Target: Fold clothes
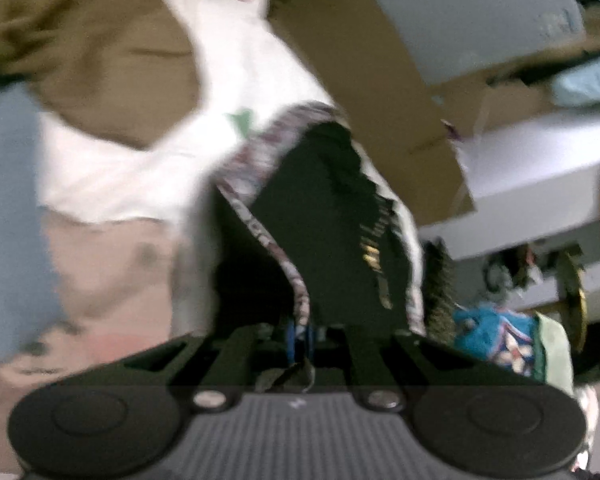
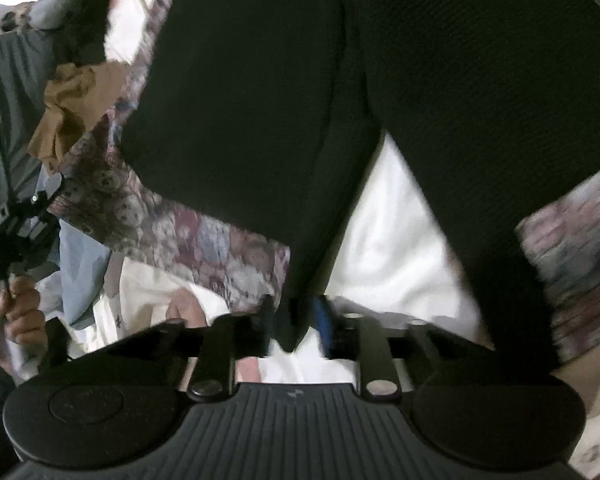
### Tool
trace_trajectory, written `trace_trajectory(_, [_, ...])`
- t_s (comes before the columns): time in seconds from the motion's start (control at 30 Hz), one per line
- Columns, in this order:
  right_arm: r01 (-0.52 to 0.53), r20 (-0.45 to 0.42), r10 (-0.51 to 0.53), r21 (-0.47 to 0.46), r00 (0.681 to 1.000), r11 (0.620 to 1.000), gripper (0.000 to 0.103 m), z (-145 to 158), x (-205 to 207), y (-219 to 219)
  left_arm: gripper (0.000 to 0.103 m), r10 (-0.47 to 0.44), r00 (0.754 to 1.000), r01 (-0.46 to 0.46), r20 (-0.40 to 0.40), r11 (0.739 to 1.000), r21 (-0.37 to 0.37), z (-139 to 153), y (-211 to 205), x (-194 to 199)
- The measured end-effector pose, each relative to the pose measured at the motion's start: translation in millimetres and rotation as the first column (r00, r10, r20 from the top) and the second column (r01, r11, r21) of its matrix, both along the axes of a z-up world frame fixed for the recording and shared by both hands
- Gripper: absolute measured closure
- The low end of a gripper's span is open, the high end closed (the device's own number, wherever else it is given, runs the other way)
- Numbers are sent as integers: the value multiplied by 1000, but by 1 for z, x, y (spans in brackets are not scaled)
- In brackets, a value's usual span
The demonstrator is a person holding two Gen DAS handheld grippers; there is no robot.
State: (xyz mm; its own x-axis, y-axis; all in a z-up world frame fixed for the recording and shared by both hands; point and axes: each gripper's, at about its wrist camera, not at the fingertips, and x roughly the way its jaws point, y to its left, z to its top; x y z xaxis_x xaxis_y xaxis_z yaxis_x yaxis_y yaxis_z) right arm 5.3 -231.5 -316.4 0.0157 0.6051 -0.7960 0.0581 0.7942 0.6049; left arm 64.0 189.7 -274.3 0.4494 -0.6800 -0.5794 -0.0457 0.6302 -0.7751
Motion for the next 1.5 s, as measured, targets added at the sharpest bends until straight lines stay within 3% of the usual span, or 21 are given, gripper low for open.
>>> trace_trajectory(0.13, [-25,139,23,11,990,1000,71,32,6,-6,97,-80,997,80,21,997,3,14,-36,12])
trace_trajectory(0.3, [-87,341,82,0,937,996,65,70,15,-7,97,-156,987,155,26,988,25,19,-76,25])
trace_trajectory(0.5, [-104,458,96,-9,884,995,64,91,16,-10,97,-218,976,217,14,976,24,19,-114,37])
trace_trajectory(0.77, [-126,563,127,-41,817,991,64,102,20,4,97,-318,947,319,-50,947,28,18,-177,51])
trace_trajectory(0.93, [-74,595,76,-29,800,997,58,101,21,-3,97,-414,907,418,-72,906,59,30,-214,56])
trace_trajectory(1.07, [-55,619,99,-89,779,995,58,101,22,-3,97,-474,878,479,-68,875,70,37,-239,53])
trace_trajectory(1.2, [5,625,76,-127,777,992,58,98,27,-12,97,-479,876,481,-49,876,36,39,-252,55])
trace_trajectory(1.5, [90,675,75,-206,734,974,58,96,35,-24,97,-476,879,475,-38,879,-36,31,-266,54])
